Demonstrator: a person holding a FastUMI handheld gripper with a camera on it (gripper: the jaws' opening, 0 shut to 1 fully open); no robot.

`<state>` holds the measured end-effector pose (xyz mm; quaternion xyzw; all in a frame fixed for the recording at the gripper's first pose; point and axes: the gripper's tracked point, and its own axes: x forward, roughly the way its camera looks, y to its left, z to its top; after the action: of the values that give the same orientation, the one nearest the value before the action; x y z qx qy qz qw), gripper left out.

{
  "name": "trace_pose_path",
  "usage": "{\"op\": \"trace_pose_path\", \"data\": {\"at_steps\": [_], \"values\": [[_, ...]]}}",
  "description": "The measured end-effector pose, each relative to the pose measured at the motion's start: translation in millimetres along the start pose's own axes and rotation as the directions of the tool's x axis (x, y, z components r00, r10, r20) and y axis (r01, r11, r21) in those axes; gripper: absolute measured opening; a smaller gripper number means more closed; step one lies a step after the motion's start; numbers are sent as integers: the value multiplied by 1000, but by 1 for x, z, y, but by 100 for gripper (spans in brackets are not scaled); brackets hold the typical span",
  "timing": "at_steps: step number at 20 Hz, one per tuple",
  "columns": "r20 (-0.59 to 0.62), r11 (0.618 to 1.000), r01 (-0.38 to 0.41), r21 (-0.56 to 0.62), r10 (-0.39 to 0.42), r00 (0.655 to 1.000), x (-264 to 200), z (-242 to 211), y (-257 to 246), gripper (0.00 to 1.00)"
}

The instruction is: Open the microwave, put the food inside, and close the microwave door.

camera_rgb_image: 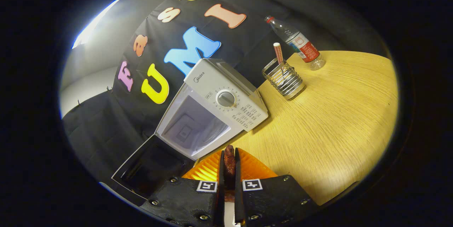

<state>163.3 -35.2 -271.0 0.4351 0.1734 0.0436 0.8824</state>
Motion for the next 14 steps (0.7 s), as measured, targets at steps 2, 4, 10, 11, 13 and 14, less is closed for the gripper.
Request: {"op": "trace_pose_path", "data": {"at_steps": [2,4,10,11,13,14], "values": [[16,1000,-7,-11,7,1000,-3,8,10,11],[34,999,-13,-36,14,999,-5,16,24,11],[38,993,-56,-100,60,997,20,20,85,11],[41,991,-55,-120,60,997,29,17,94,11],[45,985,-59,-160,67,997,47,12,113,11],[47,982,-59,-177,69,997,58,9,120,11]]}}
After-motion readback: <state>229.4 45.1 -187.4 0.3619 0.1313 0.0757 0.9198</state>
